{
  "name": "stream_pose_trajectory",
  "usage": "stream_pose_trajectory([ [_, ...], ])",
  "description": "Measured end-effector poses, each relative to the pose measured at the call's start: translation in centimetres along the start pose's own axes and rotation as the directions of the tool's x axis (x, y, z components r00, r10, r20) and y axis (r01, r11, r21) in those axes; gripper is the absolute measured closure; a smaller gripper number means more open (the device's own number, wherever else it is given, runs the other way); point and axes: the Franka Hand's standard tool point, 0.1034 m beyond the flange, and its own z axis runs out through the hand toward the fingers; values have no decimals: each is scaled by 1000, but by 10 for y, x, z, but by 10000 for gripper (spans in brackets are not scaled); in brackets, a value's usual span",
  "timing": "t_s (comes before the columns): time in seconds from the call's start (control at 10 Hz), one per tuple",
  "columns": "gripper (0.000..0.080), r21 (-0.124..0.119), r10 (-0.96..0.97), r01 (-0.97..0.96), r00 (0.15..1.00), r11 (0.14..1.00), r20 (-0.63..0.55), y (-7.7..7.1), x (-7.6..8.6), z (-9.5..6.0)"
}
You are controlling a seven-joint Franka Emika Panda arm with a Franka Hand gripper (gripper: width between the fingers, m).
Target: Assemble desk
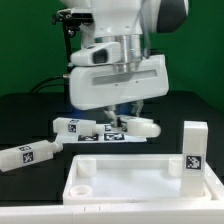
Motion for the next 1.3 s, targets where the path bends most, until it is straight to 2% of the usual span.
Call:
stream_pose_trajectory([
  [0.1,515,-24,-49,49,999,999,-11,-2,0,0],
  [0.2,515,-34,-62,61,998,998,-11,1,-4,0],
  [0.6,515,-37,-290,290,957,956,11,-2,-3,2],
  [0.8,515,-23,-563,564,826,825,30,-43,14,11],
  [0.9,515,-19,-591,592,806,806,32,-45,6,13],
  [1.3,515,-9,-777,778,627,628,47,-41,4,14],
])
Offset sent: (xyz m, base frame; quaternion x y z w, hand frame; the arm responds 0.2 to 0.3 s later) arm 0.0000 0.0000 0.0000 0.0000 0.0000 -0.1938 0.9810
